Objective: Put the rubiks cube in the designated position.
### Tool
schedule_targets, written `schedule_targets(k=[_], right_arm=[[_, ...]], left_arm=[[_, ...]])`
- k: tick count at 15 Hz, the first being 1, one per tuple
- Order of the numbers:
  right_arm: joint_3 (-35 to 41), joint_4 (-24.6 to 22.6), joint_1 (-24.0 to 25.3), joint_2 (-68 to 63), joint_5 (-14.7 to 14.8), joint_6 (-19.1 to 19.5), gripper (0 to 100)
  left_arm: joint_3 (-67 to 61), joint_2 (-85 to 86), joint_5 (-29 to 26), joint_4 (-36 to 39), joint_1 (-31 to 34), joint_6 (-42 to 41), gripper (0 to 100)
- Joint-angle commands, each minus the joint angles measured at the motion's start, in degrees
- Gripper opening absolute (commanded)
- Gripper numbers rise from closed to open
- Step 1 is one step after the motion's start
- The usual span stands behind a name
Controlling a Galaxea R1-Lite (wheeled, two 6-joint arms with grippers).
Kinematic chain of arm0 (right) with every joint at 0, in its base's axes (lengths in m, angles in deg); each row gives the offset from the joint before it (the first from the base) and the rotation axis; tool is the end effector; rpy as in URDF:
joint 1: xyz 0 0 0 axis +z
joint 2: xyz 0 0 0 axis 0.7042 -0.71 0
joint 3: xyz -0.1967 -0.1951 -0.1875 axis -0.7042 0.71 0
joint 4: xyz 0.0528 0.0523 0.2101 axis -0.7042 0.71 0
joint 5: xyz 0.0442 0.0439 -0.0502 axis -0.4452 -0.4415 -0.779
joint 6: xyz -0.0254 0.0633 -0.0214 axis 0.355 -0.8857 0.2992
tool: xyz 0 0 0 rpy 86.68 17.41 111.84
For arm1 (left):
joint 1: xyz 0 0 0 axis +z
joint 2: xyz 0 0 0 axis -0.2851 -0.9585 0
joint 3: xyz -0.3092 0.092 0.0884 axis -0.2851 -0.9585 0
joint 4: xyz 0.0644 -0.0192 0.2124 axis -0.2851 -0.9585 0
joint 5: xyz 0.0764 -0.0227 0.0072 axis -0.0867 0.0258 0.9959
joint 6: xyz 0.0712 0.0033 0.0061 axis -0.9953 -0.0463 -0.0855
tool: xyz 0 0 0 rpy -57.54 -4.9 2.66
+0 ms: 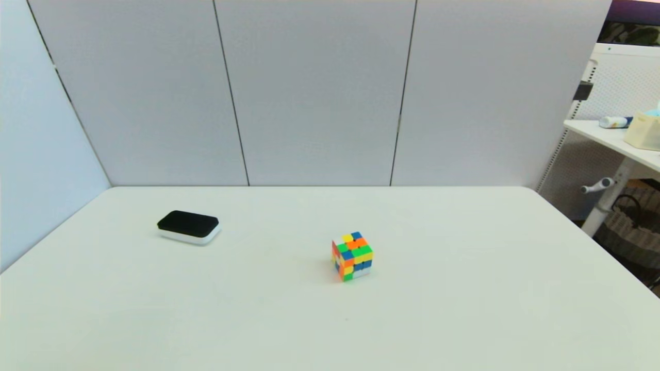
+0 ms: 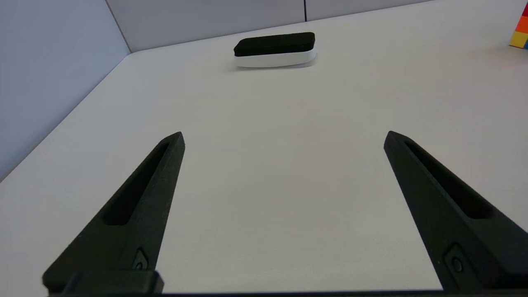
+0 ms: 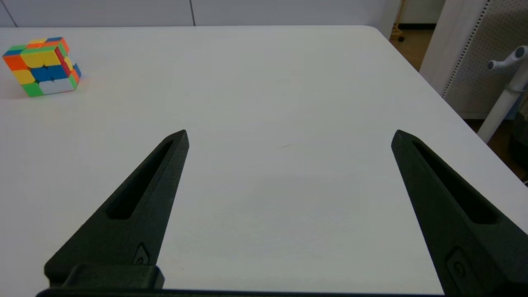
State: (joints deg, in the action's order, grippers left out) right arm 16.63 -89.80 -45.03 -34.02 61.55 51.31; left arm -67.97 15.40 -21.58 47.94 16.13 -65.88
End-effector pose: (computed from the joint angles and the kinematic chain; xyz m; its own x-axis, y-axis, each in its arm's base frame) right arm 0.0265 -0.0002 0.0761 1.0000 -0.0055 0.0055 0.0055 1.0000 0.0017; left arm 0.0265 -0.0032 0.0767 0.9987 -0.0498 0.0097 0.0474 0.9835 0.1749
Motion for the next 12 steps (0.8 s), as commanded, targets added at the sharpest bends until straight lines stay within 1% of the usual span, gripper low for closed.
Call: schedule_targets(k=[1, 12], right_arm=[[0.00, -0.02, 0.00, -0.07, -0.05, 0.01, 100], [0.00, -0.02, 0.00, -0.07, -0.05, 0.01, 100]], left_arm=[[0.00, -0.07, -0.04, 0.04, 0.00, -0.05, 100], [0.00, -0.07, 0.05, -0.14, 0.00, 0.13, 100]])
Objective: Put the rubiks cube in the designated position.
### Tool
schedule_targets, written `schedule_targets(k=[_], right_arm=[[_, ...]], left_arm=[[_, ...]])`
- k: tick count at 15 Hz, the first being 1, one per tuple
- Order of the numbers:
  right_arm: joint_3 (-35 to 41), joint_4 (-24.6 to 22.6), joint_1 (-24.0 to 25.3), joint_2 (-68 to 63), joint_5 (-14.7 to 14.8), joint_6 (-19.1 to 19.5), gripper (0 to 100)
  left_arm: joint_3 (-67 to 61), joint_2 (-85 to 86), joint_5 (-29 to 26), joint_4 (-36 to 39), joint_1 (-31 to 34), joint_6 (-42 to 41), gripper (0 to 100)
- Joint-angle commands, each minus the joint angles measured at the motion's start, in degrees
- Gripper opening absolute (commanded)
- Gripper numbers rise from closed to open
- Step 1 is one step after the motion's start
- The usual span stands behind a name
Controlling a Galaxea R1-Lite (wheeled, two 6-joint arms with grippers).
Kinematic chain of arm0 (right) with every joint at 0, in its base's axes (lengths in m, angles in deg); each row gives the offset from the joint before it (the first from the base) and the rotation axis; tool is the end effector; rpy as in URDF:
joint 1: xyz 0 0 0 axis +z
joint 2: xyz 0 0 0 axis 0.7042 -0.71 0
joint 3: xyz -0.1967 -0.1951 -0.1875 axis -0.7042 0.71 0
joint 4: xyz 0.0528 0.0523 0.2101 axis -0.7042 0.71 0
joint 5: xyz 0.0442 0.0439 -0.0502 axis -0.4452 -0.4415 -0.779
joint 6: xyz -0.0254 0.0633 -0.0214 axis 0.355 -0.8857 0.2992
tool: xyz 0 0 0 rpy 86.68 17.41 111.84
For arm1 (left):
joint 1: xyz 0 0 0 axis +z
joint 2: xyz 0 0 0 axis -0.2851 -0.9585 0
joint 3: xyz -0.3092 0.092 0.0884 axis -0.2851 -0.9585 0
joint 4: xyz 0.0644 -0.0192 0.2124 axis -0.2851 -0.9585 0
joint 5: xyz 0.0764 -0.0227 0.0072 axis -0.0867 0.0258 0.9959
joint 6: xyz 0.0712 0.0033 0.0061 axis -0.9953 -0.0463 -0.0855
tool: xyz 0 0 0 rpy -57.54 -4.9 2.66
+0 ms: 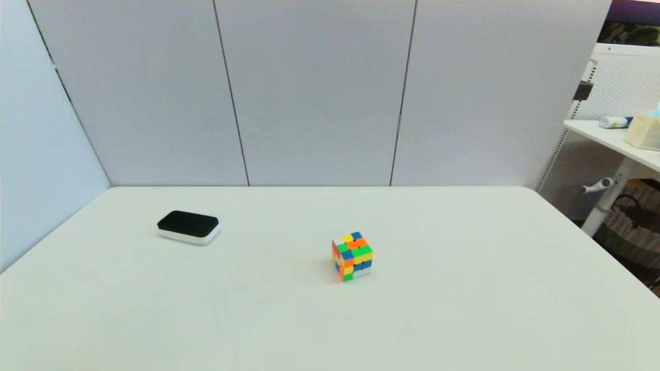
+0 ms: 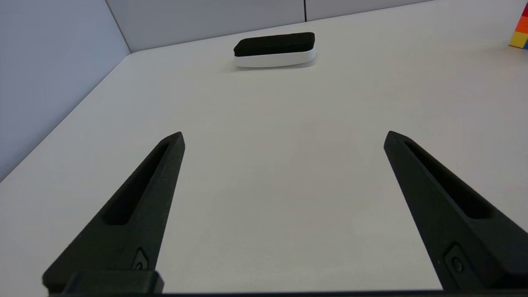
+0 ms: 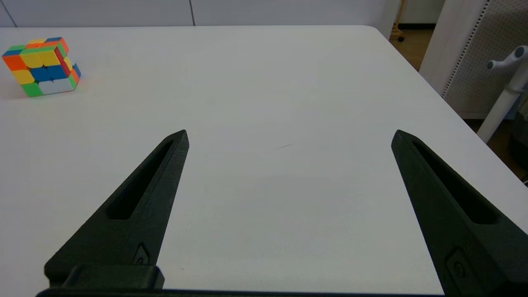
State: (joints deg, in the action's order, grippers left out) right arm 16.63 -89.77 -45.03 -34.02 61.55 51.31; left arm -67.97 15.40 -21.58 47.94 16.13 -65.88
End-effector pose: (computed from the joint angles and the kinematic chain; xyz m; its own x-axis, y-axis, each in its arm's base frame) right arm 0.0265 -0.0002 0.0760 1.0000 -0.0055 0.0050 0.0055 1.0000 0.0017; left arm 0.0265 -0.0032 0.0767 0.9987 -0.0498 0.0097 0.0474 0.9835 0.1749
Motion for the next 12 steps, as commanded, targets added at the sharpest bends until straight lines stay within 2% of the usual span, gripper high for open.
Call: schedule_targets(k=[1, 6, 8, 12], right_arm=[[0.00, -0.04, 0.00, -0.07, -0.05, 0.01, 100], [0.00, -0.04, 0.00, -0.07, -0.05, 0.01, 100], [0.00, -0.04, 0.00, -0.07, 0.04, 0.01, 100], [0.00, -0.04, 0.00, -0.07, -0.05, 0.01, 100]], left_arm=[[0.00, -0.07, 0.14, -0.14, 0.00, 0.21, 100], [0.00, -0.07, 0.23, -0.40, 0.00, 2.50, 100], [1.85, -4.38, 1.90, 0.83, 0.18, 2.32, 100], [21.88, -28.20, 2.25, 1.45, -3.25, -0.31, 100]])
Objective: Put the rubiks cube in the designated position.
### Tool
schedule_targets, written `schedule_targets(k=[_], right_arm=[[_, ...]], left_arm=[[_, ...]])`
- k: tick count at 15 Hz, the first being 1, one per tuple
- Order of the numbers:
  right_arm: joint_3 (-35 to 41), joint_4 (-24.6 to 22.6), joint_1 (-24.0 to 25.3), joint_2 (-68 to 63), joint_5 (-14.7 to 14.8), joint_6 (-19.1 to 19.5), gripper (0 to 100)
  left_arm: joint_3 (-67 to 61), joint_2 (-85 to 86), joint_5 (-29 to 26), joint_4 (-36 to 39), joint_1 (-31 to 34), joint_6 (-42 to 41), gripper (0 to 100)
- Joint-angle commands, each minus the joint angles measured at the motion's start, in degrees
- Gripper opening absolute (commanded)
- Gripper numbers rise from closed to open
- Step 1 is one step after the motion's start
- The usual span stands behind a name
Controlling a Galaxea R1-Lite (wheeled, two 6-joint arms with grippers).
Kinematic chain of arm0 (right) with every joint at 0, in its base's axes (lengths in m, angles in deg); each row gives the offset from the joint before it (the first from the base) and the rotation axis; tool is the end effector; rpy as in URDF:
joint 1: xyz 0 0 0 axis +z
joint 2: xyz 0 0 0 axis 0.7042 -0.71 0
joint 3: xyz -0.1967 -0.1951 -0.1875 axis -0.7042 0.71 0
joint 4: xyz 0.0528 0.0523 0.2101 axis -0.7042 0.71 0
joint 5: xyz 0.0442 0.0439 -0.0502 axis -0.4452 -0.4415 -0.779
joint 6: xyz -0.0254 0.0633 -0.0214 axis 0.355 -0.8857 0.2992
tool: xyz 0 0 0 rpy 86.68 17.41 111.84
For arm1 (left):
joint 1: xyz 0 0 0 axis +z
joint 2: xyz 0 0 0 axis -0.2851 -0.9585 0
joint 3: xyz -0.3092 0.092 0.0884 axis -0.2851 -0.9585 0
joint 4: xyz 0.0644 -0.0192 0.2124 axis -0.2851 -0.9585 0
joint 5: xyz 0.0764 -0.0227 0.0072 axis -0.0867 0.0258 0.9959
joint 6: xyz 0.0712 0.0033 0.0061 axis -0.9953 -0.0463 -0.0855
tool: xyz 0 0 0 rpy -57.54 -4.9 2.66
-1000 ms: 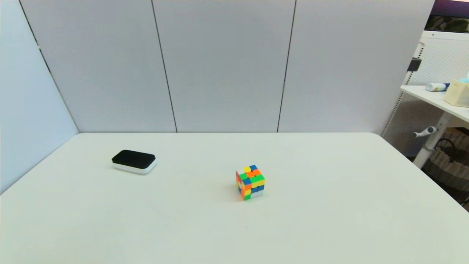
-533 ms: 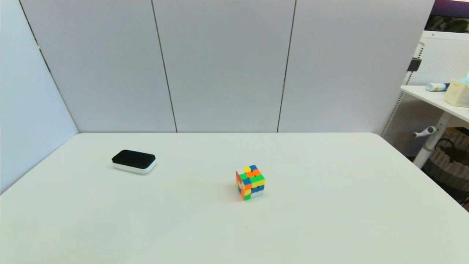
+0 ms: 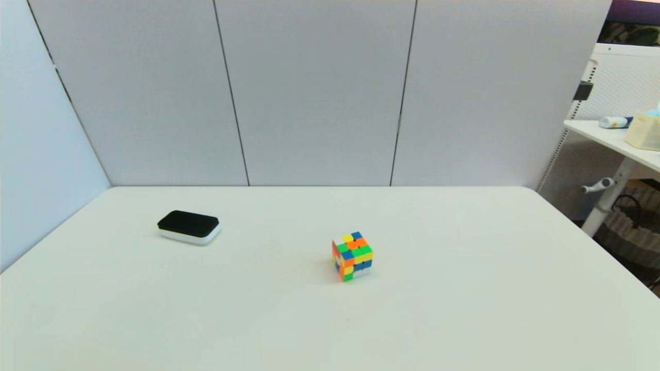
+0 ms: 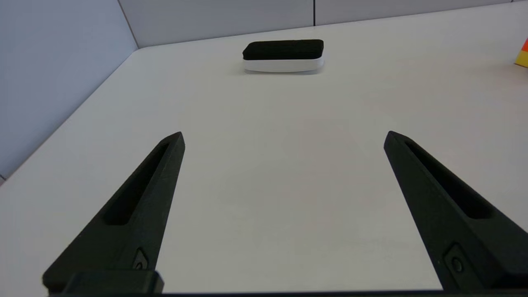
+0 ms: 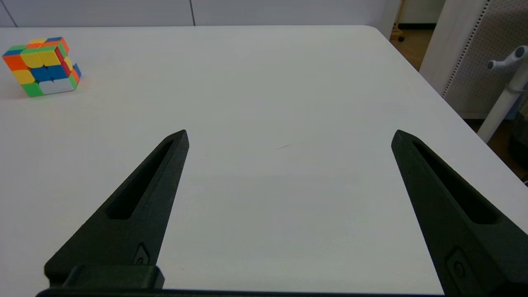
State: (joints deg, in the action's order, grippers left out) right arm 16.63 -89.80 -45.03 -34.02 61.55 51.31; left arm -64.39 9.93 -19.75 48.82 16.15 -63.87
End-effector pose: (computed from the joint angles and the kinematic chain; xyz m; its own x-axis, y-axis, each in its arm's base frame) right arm 0.0265 -0.0002 0.0761 1.0000 -0.0055 0.0055 0.0055 1.0000 0.0017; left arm 0.0304 -0.0010 0.0990 0.9998 -0.0176 -0.0079 0.0185 0.9900 0.1397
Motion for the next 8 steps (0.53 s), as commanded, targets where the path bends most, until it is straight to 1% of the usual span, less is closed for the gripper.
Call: schedule_targets(k=[1, 5, 8], right_arm=[[0.00, -0.02, 0.00, -0.07, -0.05, 0.01, 100], [0.00, -0.02, 0.00, -0.07, -0.05, 0.01, 100], [0.00, -0.02, 0.00, -0.07, 0.04, 0.01, 100]], left_arm=[[26.74, -30.02, 0.33, 0.13, -5.74, -2.68, 100], [46.69, -49.53, 0.07, 0.22, -9.25, -2.50, 100], [61.89, -62.89, -0.37, -0.40, -13.65, -2.68, 100]])
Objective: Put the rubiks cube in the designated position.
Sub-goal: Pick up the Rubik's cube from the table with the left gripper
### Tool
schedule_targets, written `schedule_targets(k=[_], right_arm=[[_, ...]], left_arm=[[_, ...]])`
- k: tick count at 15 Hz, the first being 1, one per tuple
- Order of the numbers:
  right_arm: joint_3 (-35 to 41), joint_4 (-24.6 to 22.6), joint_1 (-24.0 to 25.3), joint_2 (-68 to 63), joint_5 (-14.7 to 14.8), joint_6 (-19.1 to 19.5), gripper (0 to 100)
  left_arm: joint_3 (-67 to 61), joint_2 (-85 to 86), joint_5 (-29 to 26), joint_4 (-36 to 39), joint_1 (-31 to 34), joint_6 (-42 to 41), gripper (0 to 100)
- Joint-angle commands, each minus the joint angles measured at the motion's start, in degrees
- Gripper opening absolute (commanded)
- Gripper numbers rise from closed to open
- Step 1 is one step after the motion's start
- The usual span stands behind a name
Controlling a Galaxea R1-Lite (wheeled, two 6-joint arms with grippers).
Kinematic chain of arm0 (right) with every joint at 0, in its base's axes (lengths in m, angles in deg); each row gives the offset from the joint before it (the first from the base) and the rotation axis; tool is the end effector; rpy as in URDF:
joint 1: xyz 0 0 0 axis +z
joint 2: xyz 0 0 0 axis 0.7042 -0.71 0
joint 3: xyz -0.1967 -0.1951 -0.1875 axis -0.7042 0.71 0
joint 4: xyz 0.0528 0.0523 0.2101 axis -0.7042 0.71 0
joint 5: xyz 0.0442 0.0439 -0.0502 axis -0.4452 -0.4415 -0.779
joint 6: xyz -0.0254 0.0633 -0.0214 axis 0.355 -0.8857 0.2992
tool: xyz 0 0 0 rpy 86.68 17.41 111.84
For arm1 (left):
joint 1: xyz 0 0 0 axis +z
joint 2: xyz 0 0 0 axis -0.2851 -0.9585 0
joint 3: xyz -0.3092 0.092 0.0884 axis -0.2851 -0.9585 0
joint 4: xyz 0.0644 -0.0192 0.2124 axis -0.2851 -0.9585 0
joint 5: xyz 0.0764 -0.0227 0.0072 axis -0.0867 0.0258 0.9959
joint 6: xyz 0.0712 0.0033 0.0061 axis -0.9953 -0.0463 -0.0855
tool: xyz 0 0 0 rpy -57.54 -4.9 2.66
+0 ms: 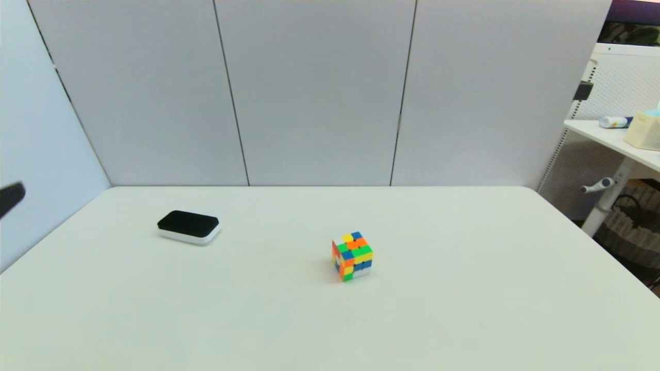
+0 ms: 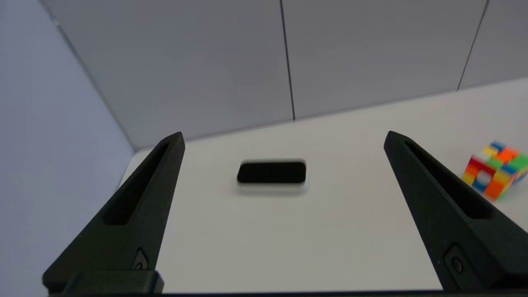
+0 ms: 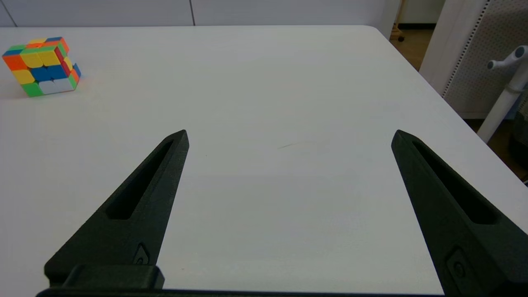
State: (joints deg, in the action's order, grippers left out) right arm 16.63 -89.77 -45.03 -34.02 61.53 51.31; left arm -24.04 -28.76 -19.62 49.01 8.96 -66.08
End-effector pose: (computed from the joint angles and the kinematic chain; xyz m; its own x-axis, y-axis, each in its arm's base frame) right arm 0.0265 -0.0002 0.0760 1.0000 -0.0051 0.0050 0.0051 1.0000 0.0017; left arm 0.1199 -0.0166 0.3112 0.9898 -0.1403 0.0244 0.1338 0.9749 0.1780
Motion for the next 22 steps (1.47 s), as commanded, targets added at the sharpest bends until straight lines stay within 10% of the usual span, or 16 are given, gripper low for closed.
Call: schedule_targets(k=[1, 6, 16, 22], right_arm=[[0.00, -0.04, 0.00, -0.07, 0.06, 0.01, 100], [0.00, -0.04, 0.00, -0.07, -0.02, 0.01, 100], [0.00, -0.04, 0.00, -0.07, -0.02, 0.01, 100], [0.00, -0.04, 0.00, -0.07, 0.06, 0.01, 100]], left_arm=[[25.67, -27.98, -0.50, -0.86, -7.51, -0.47, 100], [46.07, -44.41, -4.11, -6.13, -12.87, -0.91, 100], [49.76, -61.20, -46.29, -15.36, -14.89, -13.39, 100], [45.01, -66.91, -49.99, -15.54, -18.32, -17.61, 100]])
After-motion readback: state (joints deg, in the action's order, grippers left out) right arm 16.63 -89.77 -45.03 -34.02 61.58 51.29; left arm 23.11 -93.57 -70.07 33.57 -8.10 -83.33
